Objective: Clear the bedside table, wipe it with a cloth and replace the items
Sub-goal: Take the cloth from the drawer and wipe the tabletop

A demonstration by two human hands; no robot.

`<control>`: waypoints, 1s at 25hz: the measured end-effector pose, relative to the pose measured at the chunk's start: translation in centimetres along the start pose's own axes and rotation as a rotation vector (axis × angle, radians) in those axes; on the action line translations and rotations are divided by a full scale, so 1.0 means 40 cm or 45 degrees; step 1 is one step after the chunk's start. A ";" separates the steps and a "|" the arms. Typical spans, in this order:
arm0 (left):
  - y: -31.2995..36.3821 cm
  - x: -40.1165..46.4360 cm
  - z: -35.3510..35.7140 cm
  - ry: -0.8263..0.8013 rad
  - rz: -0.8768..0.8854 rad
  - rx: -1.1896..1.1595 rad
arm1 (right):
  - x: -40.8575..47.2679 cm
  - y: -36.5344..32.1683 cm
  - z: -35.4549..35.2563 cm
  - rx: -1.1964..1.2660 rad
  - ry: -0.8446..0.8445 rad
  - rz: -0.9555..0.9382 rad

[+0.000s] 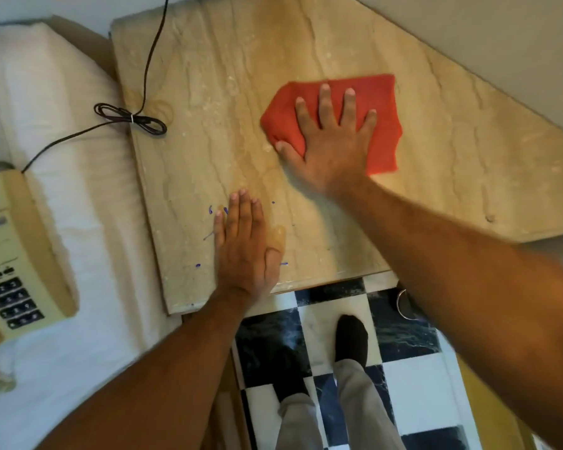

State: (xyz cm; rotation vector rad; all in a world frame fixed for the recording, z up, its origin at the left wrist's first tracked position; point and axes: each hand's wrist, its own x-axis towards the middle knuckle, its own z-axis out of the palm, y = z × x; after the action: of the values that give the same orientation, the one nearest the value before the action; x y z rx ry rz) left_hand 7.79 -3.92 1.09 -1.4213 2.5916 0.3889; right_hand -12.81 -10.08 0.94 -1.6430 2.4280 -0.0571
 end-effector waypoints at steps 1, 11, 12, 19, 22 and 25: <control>-0.002 -0.001 -0.003 -0.019 -0.003 -0.011 | -0.083 0.018 0.004 -0.002 0.008 -0.005; 0.007 0.000 -0.004 -0.001 -0.013 -0.051 | 0.028 0.045 -0.009 -0.087 -0.029 0.032; 0.007 0.001 -0.004 -0.009 -0.013 -0.041 | 0.038 0.043 -0.004 -0.088 -0.038 0.041; 0.002 -0.005 -0.005 -0.022 -0.018 -0.019 | -0.402 0.015 -0.014 0.044 -0.228 -0.065; -0.002 -0.001 0.005 0.034 0.003 -0.038 | -0.269 0.079 -0.071 0.220 -0.048 -0.185; -0.005 0.000 0.013 0.051 0.000 -0.016 | 0.014 0.174 -0.111 0.211 0.045 -0.183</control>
State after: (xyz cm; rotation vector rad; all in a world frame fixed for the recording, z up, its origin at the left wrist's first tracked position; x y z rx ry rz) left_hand 7.97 -3.88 0.54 -1.4481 2.6253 0.3814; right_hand -20.22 -8.32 4.16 -1.7510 2.2571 -0.3034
